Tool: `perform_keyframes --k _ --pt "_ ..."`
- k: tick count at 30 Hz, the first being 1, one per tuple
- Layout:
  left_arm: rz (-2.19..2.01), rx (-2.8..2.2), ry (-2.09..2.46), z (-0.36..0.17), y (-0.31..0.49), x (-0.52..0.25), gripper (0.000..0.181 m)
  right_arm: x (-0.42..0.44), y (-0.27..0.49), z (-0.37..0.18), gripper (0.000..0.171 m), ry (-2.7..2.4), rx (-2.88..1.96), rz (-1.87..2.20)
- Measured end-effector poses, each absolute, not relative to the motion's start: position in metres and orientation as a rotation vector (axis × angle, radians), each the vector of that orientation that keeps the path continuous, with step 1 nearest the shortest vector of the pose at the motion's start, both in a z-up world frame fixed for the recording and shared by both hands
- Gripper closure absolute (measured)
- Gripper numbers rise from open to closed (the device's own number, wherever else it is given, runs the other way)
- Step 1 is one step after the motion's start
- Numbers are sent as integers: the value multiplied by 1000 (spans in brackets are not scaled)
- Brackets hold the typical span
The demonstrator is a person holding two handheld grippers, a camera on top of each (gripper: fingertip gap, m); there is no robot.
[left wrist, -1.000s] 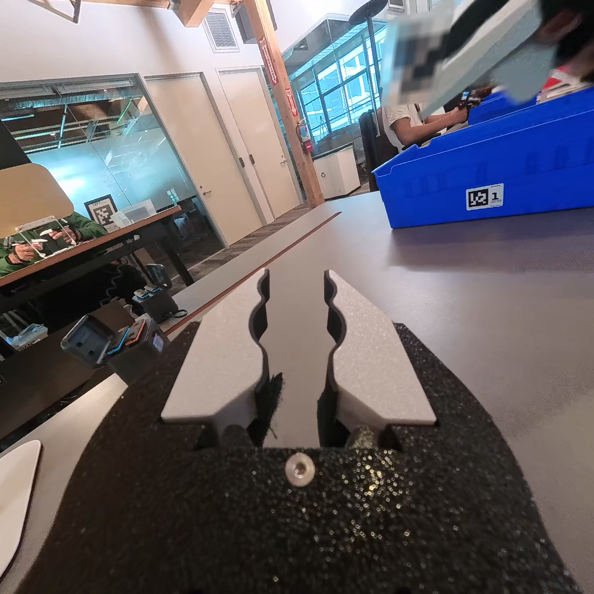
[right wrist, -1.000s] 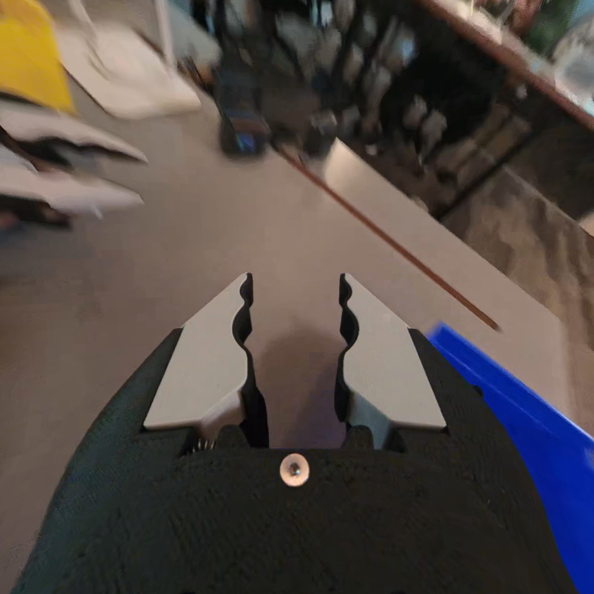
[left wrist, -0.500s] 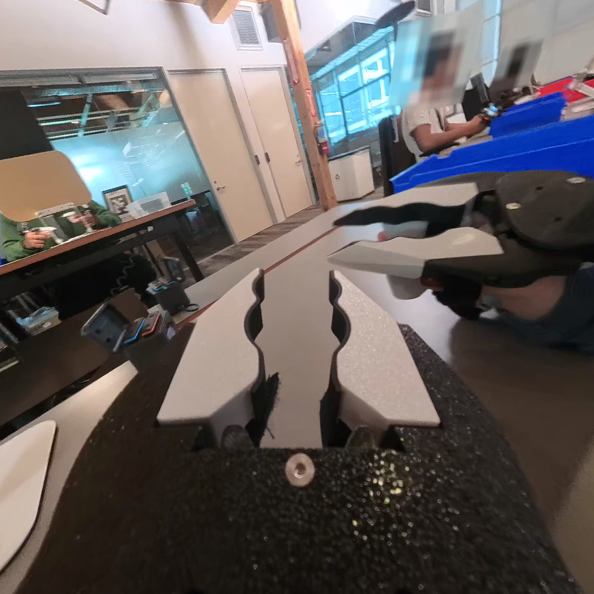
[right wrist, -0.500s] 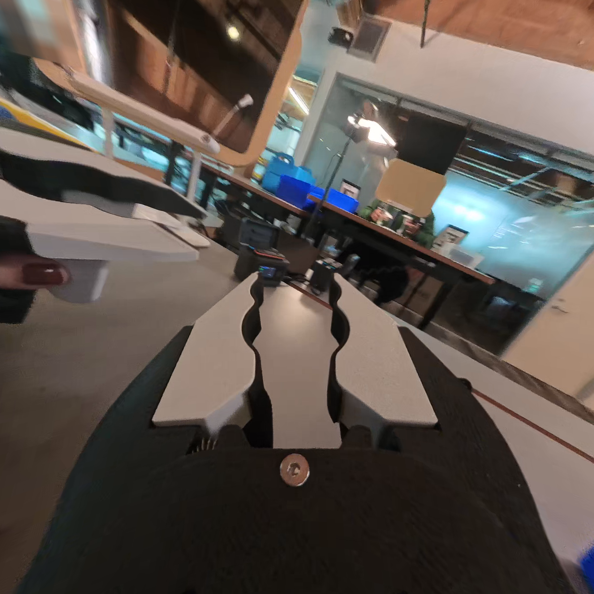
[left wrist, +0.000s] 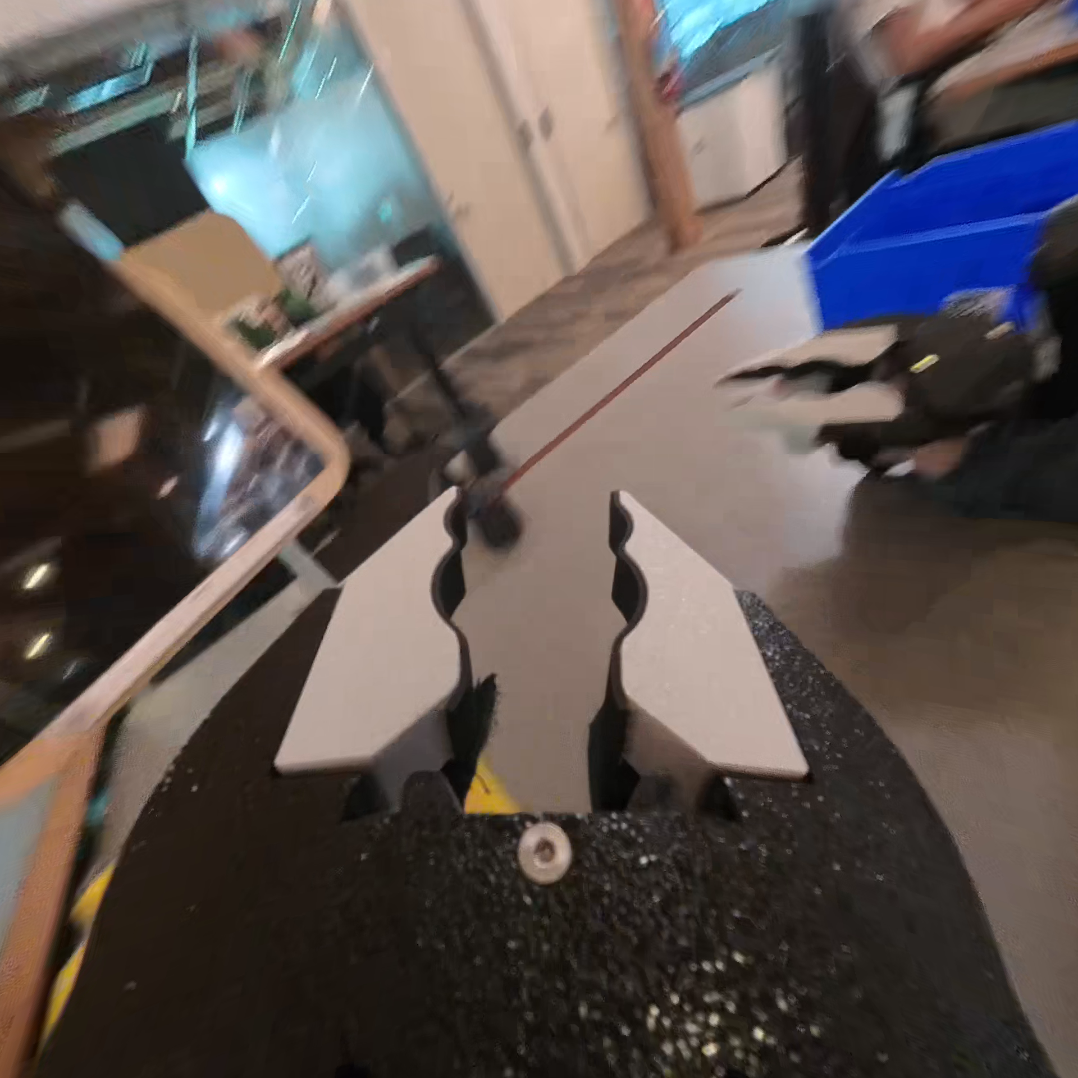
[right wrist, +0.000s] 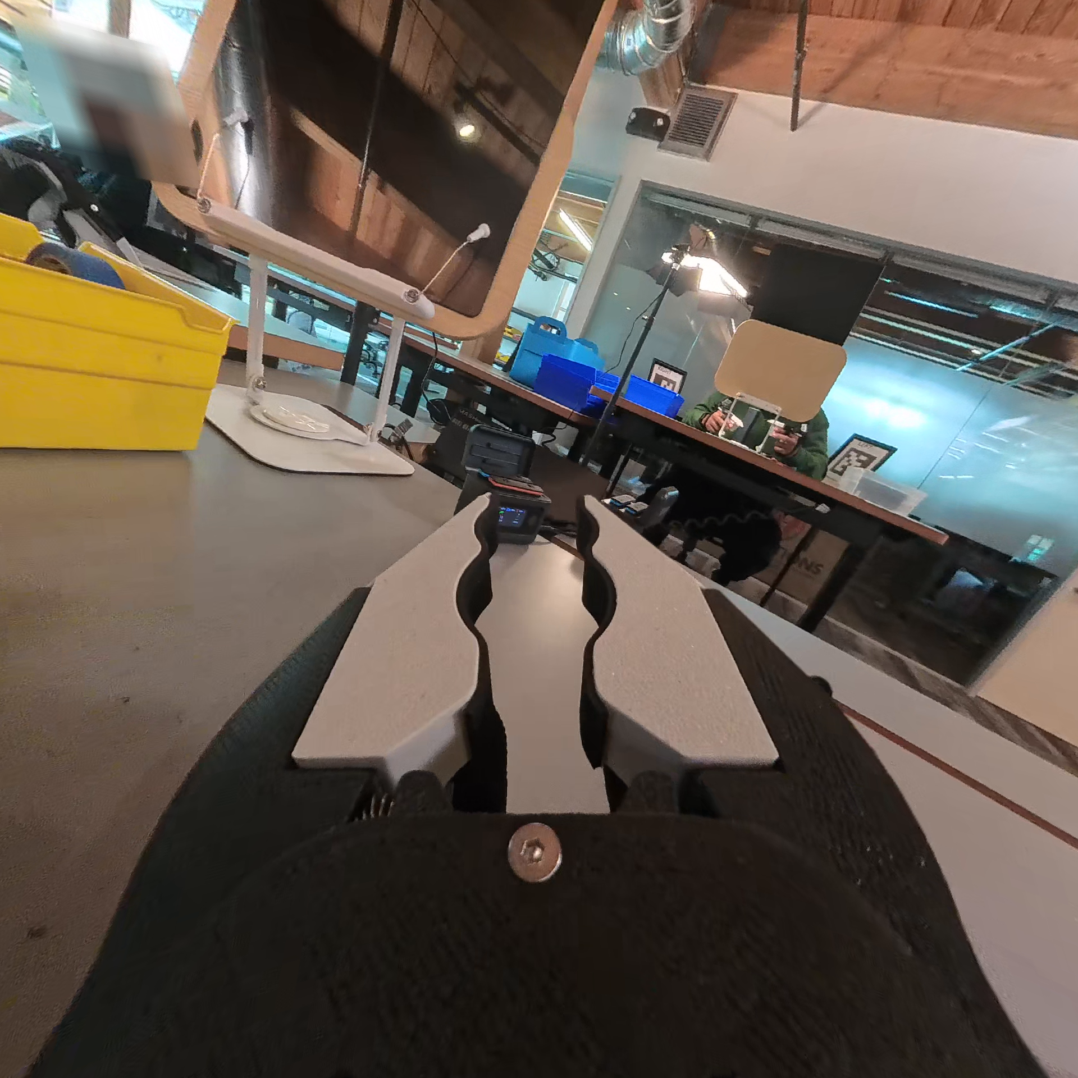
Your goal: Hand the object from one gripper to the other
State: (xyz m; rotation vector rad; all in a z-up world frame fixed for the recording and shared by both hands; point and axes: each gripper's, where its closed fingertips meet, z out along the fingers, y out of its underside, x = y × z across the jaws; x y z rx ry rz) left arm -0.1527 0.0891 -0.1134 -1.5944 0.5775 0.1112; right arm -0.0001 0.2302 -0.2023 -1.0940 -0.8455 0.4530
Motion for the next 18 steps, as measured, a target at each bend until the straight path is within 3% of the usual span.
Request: perform_keyframes --k 4,7,13,18 --pt "356 -1862 278 -140 31 -278 150 -2 232 -204 147 -851 -1101 453" --pt "366 -2084 61 -183 -12 -337 148 -5 232 -205 148 -867 -1095 440" --pt "266 -2301 -70 -245 -42 -361 148 -8 227 -207 149 -900 -1079 420" --pt "205 -2357 -32 -260 -39 -353 148 -8 228 -207 149 -898 -1082 428"
